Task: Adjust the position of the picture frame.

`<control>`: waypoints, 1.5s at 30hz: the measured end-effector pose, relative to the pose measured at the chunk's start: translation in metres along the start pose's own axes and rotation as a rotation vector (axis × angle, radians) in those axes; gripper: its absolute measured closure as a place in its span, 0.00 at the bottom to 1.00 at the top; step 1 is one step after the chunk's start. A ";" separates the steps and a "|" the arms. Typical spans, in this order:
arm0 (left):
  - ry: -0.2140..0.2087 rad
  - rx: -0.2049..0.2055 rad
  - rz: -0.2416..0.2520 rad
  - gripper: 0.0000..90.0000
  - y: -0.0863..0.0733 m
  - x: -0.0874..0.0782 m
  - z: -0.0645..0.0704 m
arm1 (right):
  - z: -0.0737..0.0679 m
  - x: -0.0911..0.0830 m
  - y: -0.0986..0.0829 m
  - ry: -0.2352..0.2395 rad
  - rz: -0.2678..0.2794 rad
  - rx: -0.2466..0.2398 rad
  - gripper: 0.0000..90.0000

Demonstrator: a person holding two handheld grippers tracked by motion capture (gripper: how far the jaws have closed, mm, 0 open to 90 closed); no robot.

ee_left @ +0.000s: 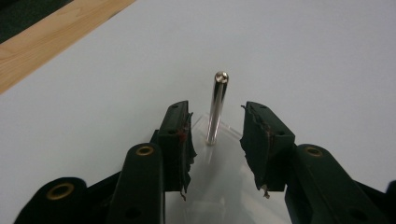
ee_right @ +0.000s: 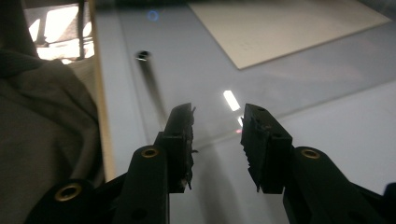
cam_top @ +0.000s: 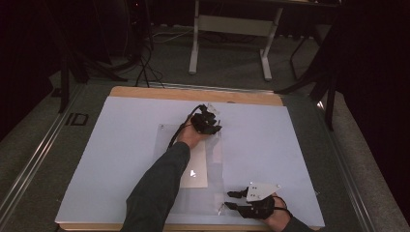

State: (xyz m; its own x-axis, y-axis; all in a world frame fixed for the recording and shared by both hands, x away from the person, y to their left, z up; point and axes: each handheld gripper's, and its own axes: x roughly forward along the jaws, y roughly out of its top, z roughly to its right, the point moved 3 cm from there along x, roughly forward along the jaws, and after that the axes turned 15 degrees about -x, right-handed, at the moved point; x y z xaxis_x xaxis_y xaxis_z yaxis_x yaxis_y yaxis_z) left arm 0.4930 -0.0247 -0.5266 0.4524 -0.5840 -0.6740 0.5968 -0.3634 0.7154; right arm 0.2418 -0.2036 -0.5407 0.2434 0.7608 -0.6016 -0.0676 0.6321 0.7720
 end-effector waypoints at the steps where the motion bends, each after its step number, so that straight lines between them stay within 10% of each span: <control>1: 0.002 -0.001 0.002 0.69 0.001 0.002 0.000 | -0.002 0.000 0.001 0.010 0.008 -0.005 0.70; 13: 0.047 0.001 0.009 0.84 0.003 0.013 0.003 | -0.016 0.006 0.006 0.080 0.029 -0.054 0.73; 31: 0.049 -0.013 0.023 0.93 0.003 0.023 0.004 | -0.022 0.017 0.015 0.025 0.044 -0.074 0.94; 45: 0.141 -0.006 0.016 0.94 0.010 0.003 -0.010 | -0.009 0.004 0.013 -0.051 0.095 0.037 0.95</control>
State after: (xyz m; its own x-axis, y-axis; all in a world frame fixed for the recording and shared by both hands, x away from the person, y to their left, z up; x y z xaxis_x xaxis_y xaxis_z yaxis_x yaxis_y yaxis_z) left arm 0.5068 -0.0226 -0.5232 0.5507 -0.4815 -0.6819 0.5921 -0.3505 0.7256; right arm 0.2333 -0.1913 -0.5349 0.2862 0.8080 -0.5150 -0.0568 0.5509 0.8327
